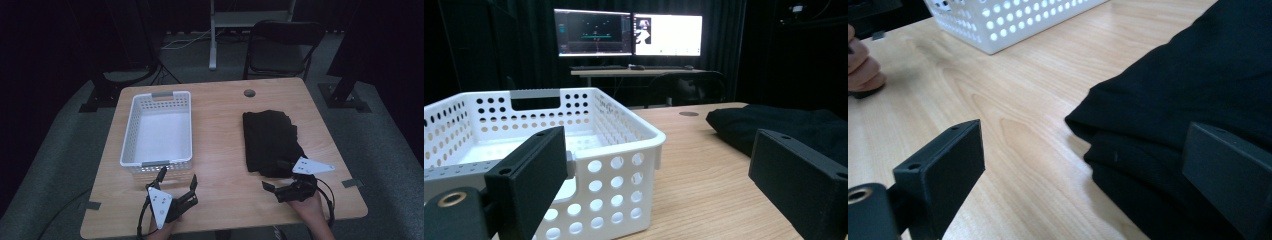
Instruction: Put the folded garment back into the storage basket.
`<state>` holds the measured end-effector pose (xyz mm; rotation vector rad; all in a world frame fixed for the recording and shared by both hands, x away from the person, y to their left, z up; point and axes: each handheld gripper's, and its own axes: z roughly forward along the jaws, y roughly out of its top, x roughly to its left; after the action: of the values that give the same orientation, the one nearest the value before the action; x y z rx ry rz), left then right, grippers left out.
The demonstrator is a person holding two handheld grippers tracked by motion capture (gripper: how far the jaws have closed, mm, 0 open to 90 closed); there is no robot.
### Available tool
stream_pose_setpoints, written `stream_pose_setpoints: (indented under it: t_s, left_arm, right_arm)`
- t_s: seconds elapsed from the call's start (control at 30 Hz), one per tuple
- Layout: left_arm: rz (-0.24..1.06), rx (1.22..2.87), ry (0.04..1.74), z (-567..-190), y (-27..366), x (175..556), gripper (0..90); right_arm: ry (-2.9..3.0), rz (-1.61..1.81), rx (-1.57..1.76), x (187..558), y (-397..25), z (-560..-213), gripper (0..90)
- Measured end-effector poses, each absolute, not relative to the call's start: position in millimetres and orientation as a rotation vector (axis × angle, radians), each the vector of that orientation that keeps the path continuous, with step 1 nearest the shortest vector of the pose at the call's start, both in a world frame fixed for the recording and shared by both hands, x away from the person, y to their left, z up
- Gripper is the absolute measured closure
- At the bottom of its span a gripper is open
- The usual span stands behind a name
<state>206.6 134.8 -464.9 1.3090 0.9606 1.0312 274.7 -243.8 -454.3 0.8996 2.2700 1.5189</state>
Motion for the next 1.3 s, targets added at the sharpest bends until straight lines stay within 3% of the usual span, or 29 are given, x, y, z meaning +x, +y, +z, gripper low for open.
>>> stream_pose_setpoints:
  t_s: [1.3]
  left_arm:
    - [1.031, 1.311, 0.962, -464.7, 134.8, 206.9, 10.2]
  right_arm:
    - [2.330, 1.506, 0.866, 269.1, -237.4, -448.5, 5.9]
